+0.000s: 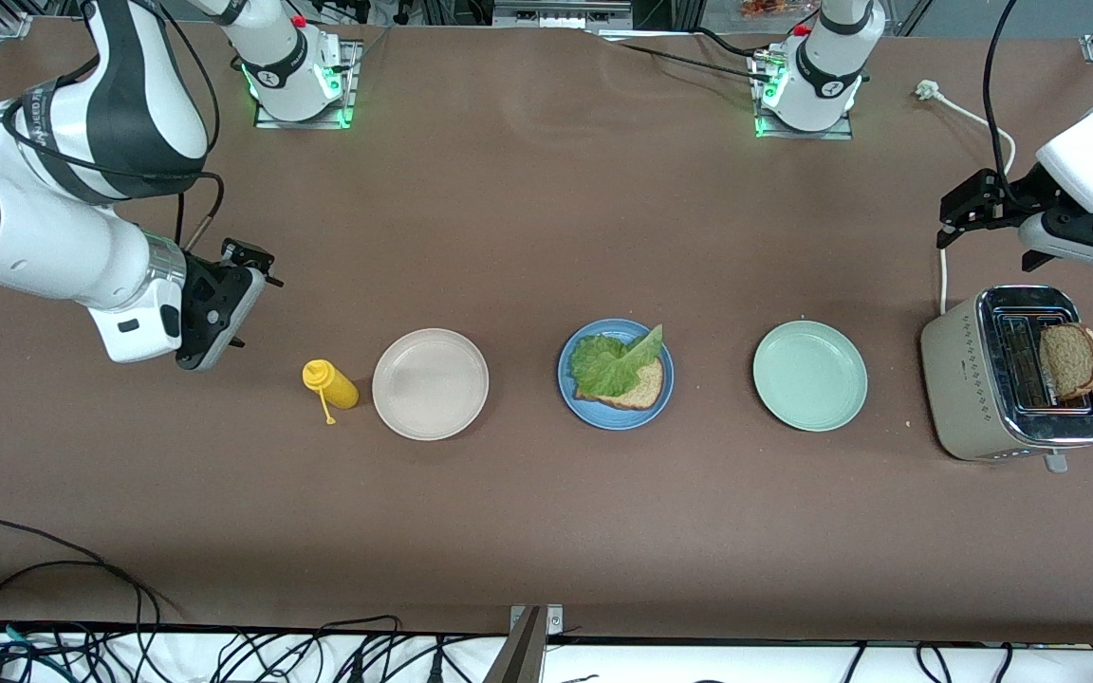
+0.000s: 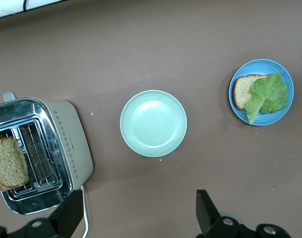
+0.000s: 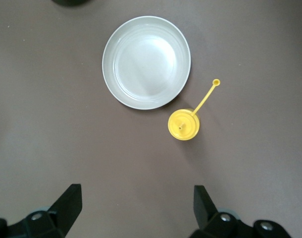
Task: Make sandwich in blue plate with both arms
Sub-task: 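Move the right gripper beside the yellow mustard bottle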
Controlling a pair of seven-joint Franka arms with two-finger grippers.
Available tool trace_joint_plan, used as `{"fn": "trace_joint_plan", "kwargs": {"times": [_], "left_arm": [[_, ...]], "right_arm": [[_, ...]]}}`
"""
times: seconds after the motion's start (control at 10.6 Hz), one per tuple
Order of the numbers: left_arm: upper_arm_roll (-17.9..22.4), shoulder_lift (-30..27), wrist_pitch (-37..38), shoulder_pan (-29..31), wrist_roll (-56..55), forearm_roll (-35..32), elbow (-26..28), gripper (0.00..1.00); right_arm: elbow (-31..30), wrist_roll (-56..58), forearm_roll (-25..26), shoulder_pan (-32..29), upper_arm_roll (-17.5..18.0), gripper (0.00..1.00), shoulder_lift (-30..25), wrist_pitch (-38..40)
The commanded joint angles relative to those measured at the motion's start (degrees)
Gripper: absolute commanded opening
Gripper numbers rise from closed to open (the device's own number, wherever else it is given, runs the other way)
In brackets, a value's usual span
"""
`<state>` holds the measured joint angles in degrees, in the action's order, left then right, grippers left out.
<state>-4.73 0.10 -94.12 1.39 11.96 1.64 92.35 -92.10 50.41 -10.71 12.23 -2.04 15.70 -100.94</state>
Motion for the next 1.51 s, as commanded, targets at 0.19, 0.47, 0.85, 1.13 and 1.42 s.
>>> {"fn": "trace_joint_plan", "kwargs": {"times": [0.19,0.47,0.85,1.13,1.42], "left_arm": [[0.1,0.8,1.4,0.0,0.7,0.2,-1.8,1.00],[0.1,0.8,1.4,0.1,0.7,0.2,-1.7,1.00],[0.1,0.8,1.4,0.1,0.7,0.2,-1.7,1.00],[0.1,0.8,1.4,0.1,0.7,0.3,-1.7,1.00],[0.1,0.8,1.4,0.1,0.7,0.2,-1.7,1.00]], "right_arm": [[-3.8,9.4,-5.4,-4.8,2.1,1.00,0.0,-1.6],[-3.7,19.1,-10.3,-8.9,3.7,1.00,4.2,-3.1],[-2.7,39.2,-19.6,-14.7,3.8,1.00,12.2,-3.1],[-2.7,51.9,-21.7,-19.1,3.9,1.00,16.5,-2.4],[-1.7,61.4,-27.2,-21.5,3.9,1.00,21.8,-1.7]]}}
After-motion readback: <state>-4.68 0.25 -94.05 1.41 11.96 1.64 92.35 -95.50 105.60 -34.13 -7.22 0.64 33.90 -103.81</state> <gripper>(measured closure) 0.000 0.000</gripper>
